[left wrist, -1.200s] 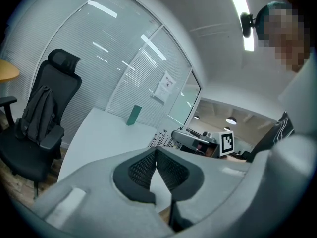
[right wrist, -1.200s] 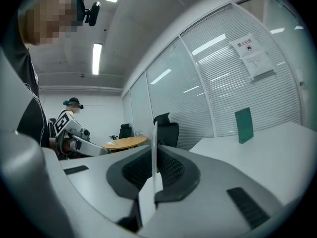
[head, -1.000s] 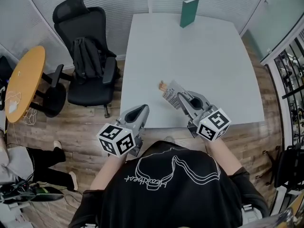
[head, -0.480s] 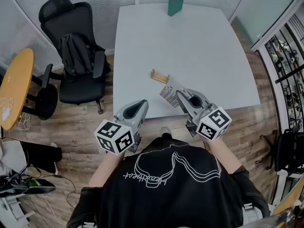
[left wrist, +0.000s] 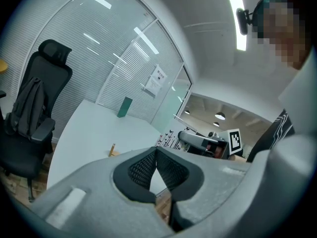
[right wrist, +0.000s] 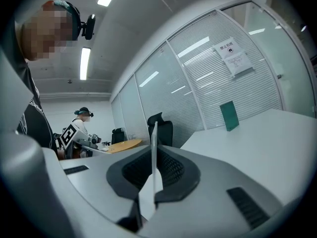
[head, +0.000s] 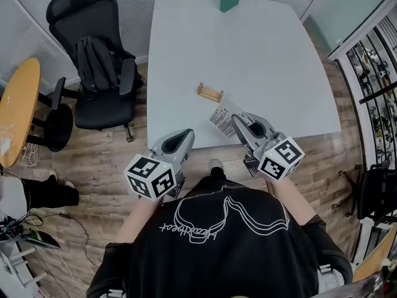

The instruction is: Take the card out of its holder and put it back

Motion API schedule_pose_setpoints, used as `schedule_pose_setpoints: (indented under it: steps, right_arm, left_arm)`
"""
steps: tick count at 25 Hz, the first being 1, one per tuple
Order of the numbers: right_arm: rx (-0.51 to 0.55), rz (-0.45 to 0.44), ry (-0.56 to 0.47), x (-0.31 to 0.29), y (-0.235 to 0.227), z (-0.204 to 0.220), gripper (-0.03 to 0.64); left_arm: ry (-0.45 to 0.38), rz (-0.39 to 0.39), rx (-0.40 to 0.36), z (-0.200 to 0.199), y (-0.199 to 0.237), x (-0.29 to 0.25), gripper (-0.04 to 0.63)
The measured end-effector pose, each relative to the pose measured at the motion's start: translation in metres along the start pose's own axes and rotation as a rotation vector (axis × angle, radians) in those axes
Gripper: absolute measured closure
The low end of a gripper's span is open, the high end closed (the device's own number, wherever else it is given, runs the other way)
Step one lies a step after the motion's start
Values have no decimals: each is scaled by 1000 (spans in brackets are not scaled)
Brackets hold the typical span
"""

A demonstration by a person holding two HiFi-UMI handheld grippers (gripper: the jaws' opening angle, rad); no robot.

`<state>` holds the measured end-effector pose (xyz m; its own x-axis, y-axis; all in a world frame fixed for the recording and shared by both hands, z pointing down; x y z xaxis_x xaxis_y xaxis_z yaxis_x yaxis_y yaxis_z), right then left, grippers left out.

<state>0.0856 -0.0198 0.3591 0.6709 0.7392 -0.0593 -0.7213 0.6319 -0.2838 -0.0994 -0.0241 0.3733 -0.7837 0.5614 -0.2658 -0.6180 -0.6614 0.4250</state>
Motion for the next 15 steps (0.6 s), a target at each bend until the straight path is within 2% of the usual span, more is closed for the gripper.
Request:
schedule_pose_setpoints:
  steps: [15]
  right_arm:
    - [14,-29,20,-19,-35,3,594]
  left_arm:
    - [8,-22,39,3,11,-22,581]
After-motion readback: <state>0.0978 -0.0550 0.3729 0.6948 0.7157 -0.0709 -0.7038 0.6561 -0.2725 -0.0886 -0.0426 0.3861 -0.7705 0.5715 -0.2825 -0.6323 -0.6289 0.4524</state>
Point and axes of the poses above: the fingertips, and each gripper's own axes: x backward along the fingers, y to its left, z out of its underside, the point moved 5 cm from there along x, backward along the fingers, and after that the axes turned 4 degrees about -z, right-handed, at the moved point
